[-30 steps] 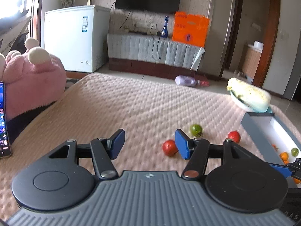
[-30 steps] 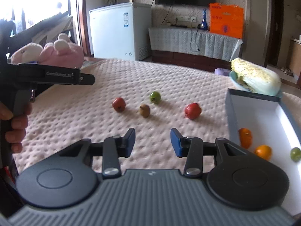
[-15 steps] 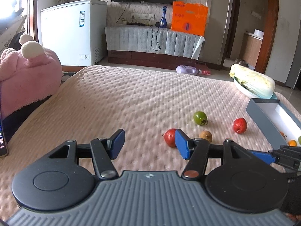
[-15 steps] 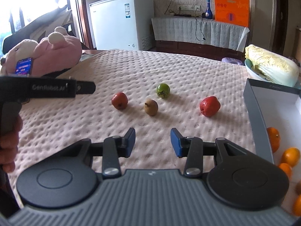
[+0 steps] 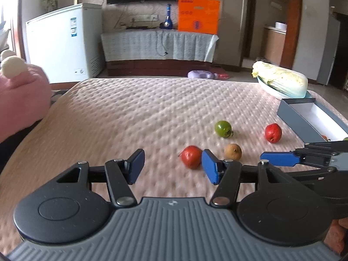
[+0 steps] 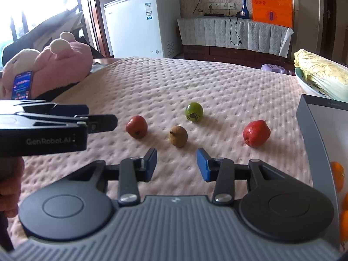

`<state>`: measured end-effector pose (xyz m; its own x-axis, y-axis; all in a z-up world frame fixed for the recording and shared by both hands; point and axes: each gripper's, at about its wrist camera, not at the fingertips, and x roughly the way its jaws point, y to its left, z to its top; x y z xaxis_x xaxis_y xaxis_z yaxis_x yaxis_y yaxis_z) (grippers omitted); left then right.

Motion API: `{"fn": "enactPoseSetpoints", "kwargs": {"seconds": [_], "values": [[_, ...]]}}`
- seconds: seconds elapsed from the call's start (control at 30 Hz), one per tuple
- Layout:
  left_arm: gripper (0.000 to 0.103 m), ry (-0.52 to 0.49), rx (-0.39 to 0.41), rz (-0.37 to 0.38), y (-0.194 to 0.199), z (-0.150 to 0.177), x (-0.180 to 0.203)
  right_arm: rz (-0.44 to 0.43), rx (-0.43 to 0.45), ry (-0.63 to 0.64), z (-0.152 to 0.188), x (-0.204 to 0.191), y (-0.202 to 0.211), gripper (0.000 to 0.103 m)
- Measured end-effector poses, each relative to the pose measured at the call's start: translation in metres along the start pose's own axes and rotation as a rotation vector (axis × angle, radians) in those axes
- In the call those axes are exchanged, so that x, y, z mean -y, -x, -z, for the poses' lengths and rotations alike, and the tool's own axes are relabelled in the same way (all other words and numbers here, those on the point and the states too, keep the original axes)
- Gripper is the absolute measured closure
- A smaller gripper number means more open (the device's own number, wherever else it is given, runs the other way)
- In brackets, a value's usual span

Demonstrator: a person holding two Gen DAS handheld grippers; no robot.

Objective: Organize fruits
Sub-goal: 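Grasp the red apple with the left tool while the right tool grasps a brown fruit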

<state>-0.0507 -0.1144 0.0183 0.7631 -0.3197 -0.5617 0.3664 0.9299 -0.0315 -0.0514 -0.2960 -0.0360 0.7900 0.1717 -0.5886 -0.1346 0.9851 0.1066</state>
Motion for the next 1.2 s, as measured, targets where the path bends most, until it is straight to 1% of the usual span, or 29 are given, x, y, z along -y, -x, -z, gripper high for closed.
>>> {"fn": "enactPoseSetpoints", "kwargs": {"seconds": [0.1, 0.17, 0.27, 0.33, 0.47, 0.57, 0.67, 0.73, 0.8, 0.83, 0.87, 0.9, 0.97, 1.07, 1.2], "values": [[0.039, 0.015, -0.007, 0.066, -0.008, -0.002, 0.001, 0.011, -0.002, 0.016, -0.004, -0.001, -0.007, 0.060], [0.039, -0.003, -0.010, 0.087, -0.012, -0.002, 0.006, 0.016, -0.008, 0.037, -0.005, -0.002, -0.011, 0.060], [0.040, -0.037, -0.009, 0.083, -0.021, -0.002, 0.013, 0.023, -0.015, 0.067, -0.006, -0.004, -0.020, 0.060], [0.040, -0.016, -0.021, 0.083, -0.028, -0.002, 0.010, 0.028, -0.017, 0.082, -0.006, -0.006, -0.025, 0.060], [0.050, 0.024, -0.044, 0.079, -0.039, -0.002, 0.006, 0.031, -0.013, 0.108, -0.008, -0.007, -0.032, 0.060], [0.057, 0.077, -0.074, 0.099, -0.048, 0.000, 0.000, 0.034, -0.010, 0.136, -0.009, -0.010, -0.035, 0.060], [0.058, 0.106, -0.082, 0.106, -0.053, 0.002, -0.003, 0.035, -0.003, 0.160, -0.010, -0.014, -0.037, 0.060], [0.058, 0.104, -0.075, 0.105, -0.055, 0.002, -0.002, 0.039, 0.002, 0.173, -0.010, -0.014, -0.038, 0.060], [0.058, 0.117, -0.072, 0.109, -0.057, 0.002, -0.002, 0.033, 0.002, 0.162, -0.011, -0.011, -0.039, 0.061], [0.062, 0.118, -0.072, 0.107, -0.057, 0.002, -0.002, 0.030, 0.001, 0.156, -0.011, -0.010, -0.039, 0.061], [0.067, 0.115, -0.075, 0.108, -0.058, 0.001, 0.000, 0.024, 0.000, 0.150, -0.011, -0.009, -0.040, 0.062], [0.067, 0.115, -0.077, 0.107, -0.057, 0.001, 0.001, 0.018, -0.001, 0.151, -0.011, -0.009, -0.039, 0.067], [0.067, 0.108, -0.078, 0.102, -0.057, 0.000, 0.002, 0.008, -0.002, 0.164, -0.011, -0.012, -0.039, 0.073], [0.067, 0.119, -0.080, 0.097, -0.056, 0.000, 0.001, 0.006, -0.004, 0.164, -0.011, -0.012, -0.039, 0.075], [0.067, 0.115, -0.072, 0.074, -0.052, -0.003, -0.002, -0.007, -0.021, 0.094, -0.014, -0.004, -0.036, 0.077]]}}
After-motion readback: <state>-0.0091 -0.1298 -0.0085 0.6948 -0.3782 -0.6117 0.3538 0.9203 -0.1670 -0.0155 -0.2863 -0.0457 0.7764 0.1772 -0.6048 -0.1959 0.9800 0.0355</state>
